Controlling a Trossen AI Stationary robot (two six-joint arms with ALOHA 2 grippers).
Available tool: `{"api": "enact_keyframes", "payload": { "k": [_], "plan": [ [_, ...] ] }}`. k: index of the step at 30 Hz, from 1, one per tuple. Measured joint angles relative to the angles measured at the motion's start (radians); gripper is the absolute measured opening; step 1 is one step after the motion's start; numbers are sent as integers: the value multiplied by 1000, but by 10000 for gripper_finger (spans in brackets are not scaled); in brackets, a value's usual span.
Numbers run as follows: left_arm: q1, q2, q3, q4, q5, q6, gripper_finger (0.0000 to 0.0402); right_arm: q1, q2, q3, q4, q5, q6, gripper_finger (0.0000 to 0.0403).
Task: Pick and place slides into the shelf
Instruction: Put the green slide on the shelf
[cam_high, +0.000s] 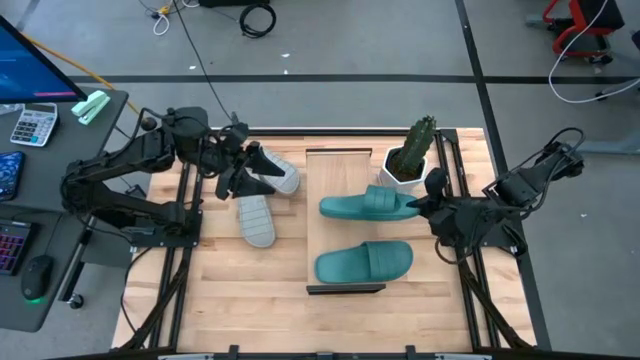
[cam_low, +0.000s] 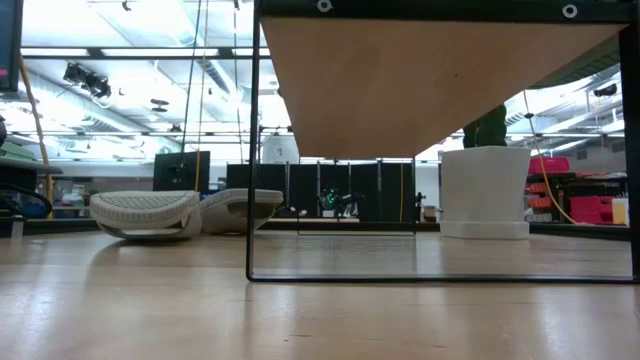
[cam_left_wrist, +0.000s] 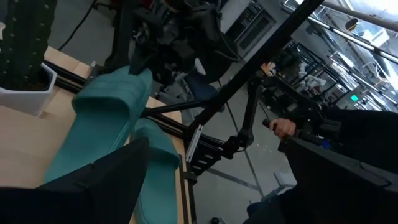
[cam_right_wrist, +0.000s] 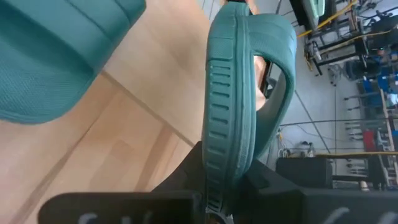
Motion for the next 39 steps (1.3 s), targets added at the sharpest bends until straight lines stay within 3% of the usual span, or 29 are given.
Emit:
{"api": "enact_keyframes", "payload": {
  "k": [16, 36, 39],
  "plan": [
    [0, 0, 0, 0, -49, -27, 385, -1, -7, -114, 86, -46, -79, 39],
    [0, 1, 0, 0, -52, -44, 385, -10, -15, -235, 127, -63, -9, 39],
    [0, 1, 0, 0, -52, -44, 385, -10, -15, -235, 131, -63, -8, 54]
  ]
}}
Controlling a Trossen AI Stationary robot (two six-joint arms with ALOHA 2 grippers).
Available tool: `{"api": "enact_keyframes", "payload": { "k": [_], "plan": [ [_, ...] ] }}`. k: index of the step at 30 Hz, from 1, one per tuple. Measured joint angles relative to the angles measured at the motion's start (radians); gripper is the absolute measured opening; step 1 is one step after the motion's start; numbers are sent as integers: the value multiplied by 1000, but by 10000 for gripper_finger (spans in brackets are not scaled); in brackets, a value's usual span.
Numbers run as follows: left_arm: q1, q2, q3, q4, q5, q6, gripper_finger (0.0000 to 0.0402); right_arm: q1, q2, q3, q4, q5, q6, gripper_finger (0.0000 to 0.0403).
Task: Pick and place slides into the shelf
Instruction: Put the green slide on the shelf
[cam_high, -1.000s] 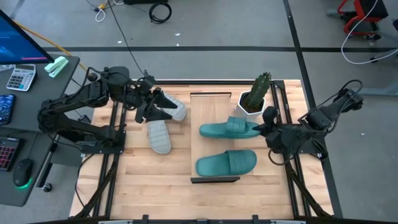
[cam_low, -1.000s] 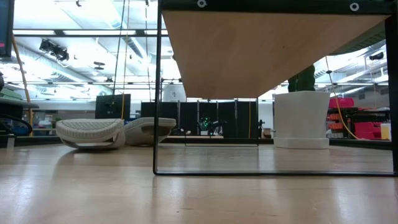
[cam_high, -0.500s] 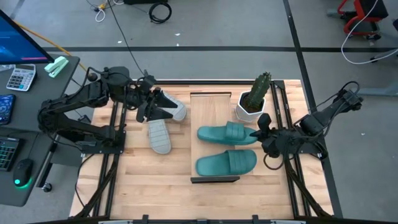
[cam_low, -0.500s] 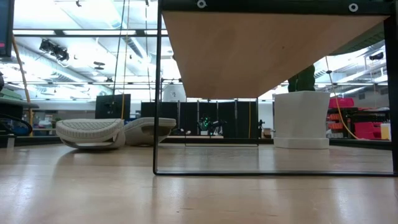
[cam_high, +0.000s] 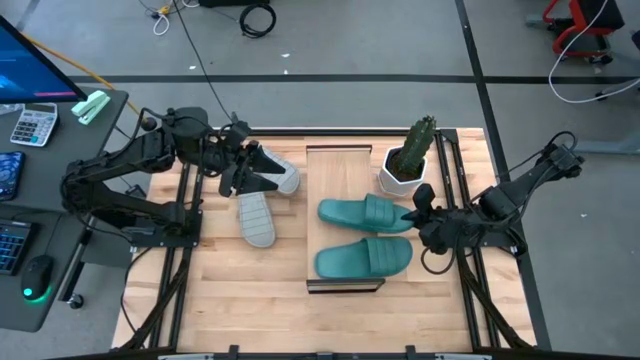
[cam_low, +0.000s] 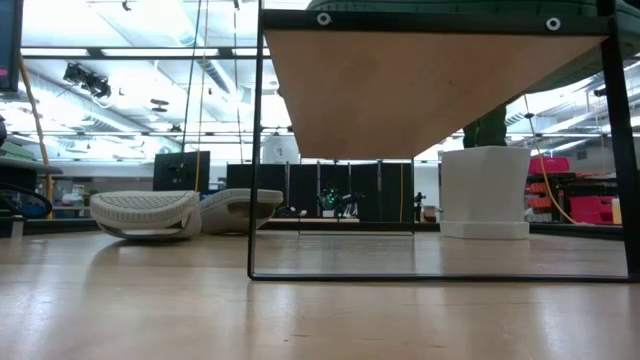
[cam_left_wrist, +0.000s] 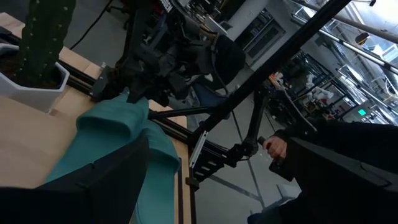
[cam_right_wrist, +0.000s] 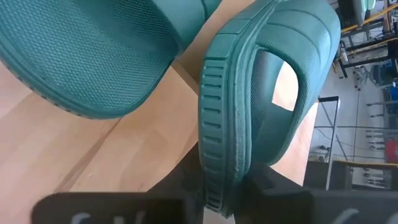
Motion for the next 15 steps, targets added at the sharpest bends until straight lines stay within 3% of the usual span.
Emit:
{"api": "enact_keyframes", "payload": {
  "k": [6, 15],
  "plan": [
    [0, 0, 0, 0, 0, 2, 385, -1, 0, 0, -5, -1, 3, 89],
    [0, 0, 0, 0, 0, 10, 385, -1, 1, 0, -7, -13, 3, 99]
  ]
}}
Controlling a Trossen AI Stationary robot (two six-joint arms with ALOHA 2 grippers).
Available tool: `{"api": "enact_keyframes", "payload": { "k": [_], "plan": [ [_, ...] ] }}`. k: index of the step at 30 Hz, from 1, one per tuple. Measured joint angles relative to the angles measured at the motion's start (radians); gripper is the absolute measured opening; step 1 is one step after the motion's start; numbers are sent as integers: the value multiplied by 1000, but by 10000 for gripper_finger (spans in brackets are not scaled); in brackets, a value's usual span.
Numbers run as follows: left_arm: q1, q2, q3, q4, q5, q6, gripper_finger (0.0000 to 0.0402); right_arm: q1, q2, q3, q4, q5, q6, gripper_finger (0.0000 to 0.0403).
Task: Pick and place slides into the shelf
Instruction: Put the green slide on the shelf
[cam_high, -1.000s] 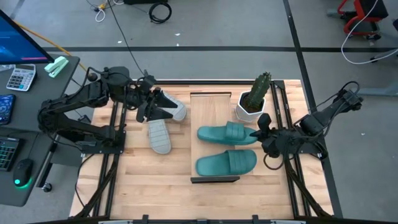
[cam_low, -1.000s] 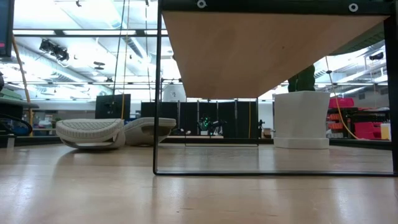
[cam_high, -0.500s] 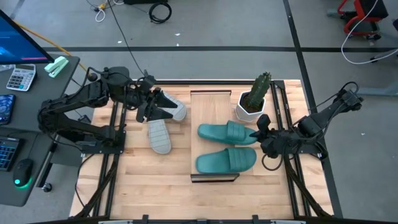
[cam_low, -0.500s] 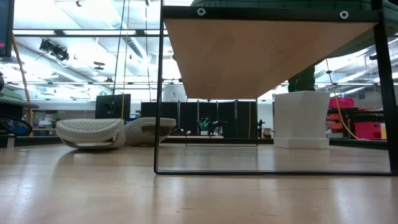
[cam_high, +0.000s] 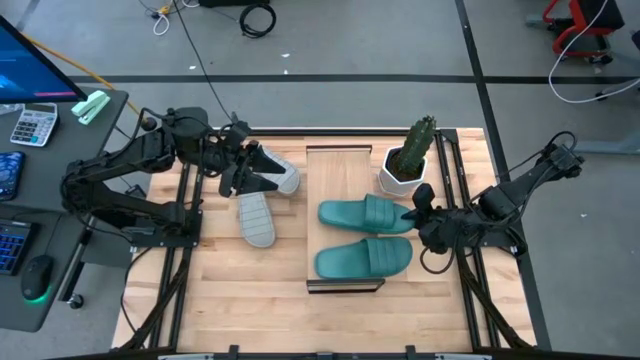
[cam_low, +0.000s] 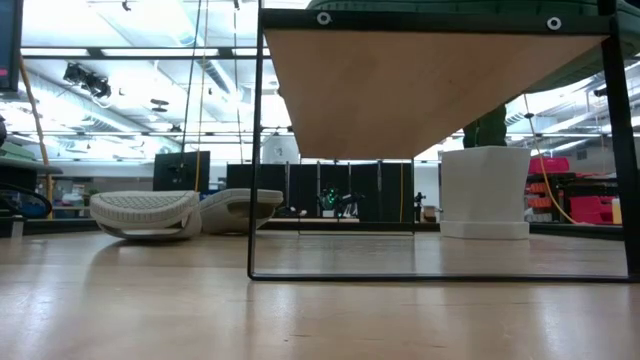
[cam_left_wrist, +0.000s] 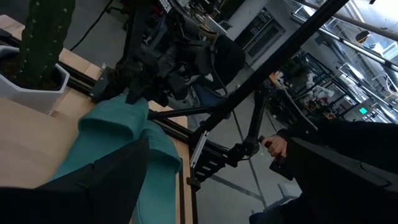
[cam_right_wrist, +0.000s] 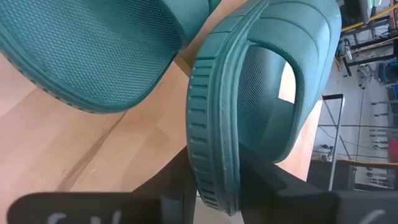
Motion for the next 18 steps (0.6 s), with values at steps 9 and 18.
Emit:
{"api": "enact_keyframes", "payload": {
  "k": [9, 18],
  "plan": [
    [0, 0, 0, 0, 0, 0, 385, 0, 2, 0, -4, -38, -1, 110],
    [0, 0, 0, 0, 0, 0, 385, 0, 3, 0, -20, -39, -3, 151]
  ]
}}
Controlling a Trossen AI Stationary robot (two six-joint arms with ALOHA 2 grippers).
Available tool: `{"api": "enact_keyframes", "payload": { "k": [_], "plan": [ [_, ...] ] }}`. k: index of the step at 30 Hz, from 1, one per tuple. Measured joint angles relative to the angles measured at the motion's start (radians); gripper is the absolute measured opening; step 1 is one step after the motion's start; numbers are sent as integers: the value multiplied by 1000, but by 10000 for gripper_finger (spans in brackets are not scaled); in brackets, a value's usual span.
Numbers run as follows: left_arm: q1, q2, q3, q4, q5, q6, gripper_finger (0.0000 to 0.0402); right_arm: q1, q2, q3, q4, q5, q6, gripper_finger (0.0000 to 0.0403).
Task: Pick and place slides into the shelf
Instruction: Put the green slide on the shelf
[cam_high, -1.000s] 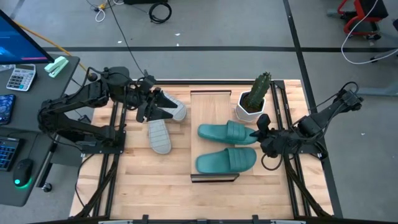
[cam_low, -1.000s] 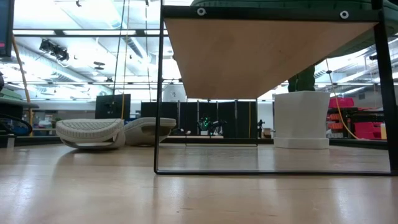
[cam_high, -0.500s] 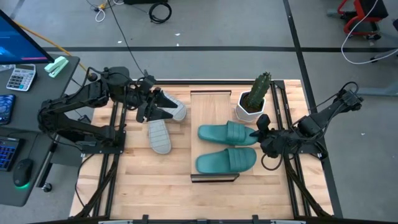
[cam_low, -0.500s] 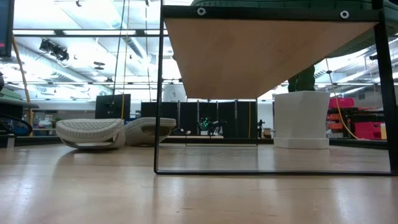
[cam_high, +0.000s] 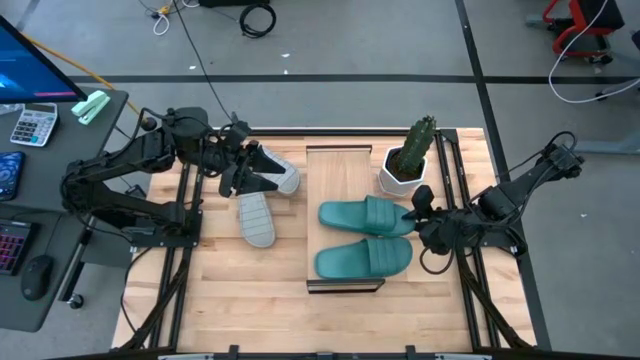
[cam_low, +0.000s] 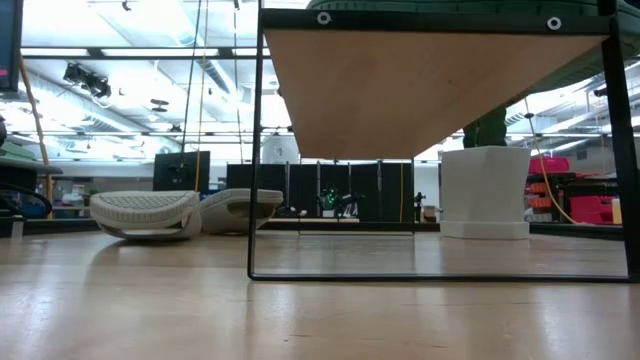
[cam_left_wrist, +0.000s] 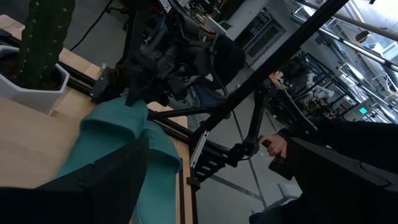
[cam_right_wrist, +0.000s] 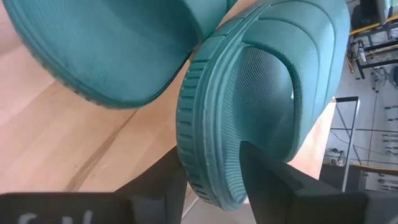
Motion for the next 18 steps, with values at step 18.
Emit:
{"api": "enact_keyframes", "payload": {
  "k": [18],
  "plan": [
    [0, 0, 0, 0, 0, 15, 385, 0, 0, 0, -39, 4, -46, 172]
  ]
}}
